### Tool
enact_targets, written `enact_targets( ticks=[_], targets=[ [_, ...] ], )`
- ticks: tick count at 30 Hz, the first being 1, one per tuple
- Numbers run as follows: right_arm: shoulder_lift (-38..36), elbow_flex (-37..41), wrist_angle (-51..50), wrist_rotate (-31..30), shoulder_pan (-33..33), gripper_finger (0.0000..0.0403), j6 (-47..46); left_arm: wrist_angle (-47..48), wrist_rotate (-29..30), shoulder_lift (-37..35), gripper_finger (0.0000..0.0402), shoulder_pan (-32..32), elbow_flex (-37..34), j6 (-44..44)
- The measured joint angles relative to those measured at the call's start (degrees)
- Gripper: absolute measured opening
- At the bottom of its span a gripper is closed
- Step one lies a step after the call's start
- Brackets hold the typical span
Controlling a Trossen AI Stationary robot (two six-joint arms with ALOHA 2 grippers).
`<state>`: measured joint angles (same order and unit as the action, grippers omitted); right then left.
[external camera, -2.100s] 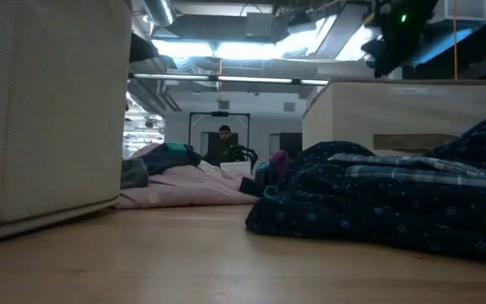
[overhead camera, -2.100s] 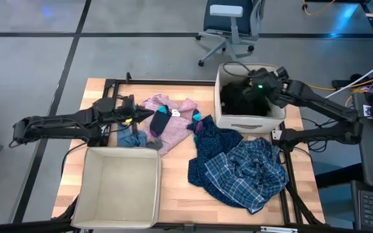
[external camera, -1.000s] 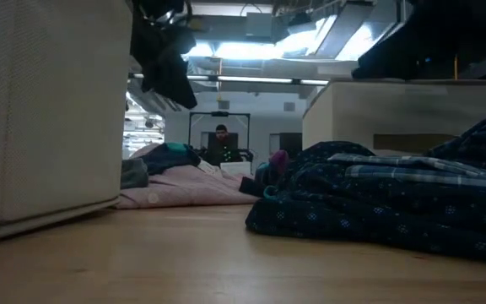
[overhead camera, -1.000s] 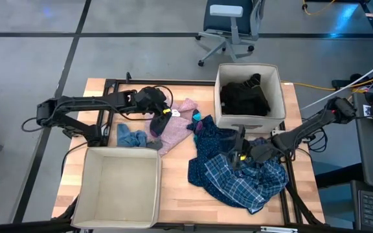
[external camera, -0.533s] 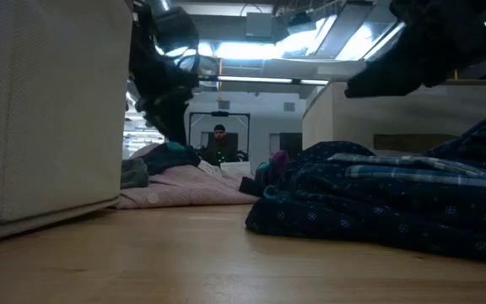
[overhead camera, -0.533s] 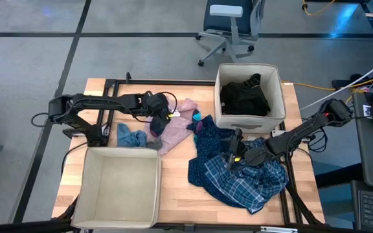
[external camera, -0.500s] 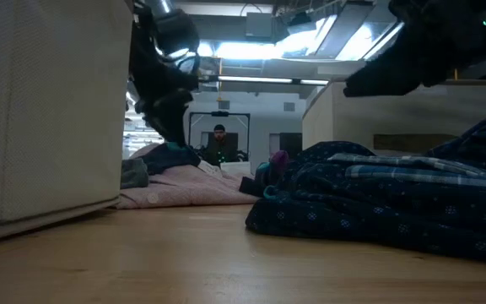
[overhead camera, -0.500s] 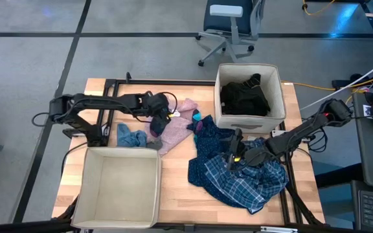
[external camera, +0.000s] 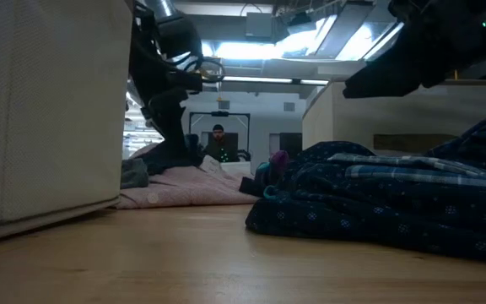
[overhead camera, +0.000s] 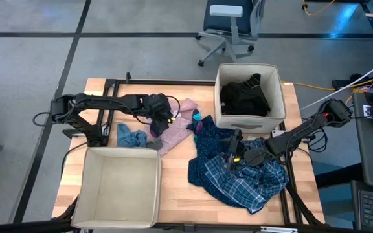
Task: Sort clothes
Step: Put the blue sock into the bottom white laundry organizer
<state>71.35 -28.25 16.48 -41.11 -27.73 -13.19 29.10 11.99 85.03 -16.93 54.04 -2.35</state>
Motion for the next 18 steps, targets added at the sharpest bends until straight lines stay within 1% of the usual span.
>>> enact_targets(
  ticks=[5,6,11,14,18],
  targets=[
    [0.0,0.0,0.0,-0.4,0.0,0.0244,0.0,-0.1,0.0,-1.0,0.0021,0.1,0.0,1.6],
    [0.0,0.0,-0.1,-0.4,0.0,0.0244,0.0,0.0,0.0,-1.2,0.0012,0.2,0.0,1.9],
    [0.0,0.0,-0.2,-0.4,0.0,0.0244,0.0,-1.5,0.0,-3.2,0.0009,1.7,0.1,2.3],
    [0.0,0.0,-0.4,-0.4,0.0,0.0244,0.0,-1.3,0.0,-5.5,0.0004,3.3,1.8,1.7],
    [0.0,0.0,-0.4,-0.4,0.0,0.0244,0.0,-1.2,0.0,-9.4,0.0009,5.7,4.4,0.8]
  ],
)
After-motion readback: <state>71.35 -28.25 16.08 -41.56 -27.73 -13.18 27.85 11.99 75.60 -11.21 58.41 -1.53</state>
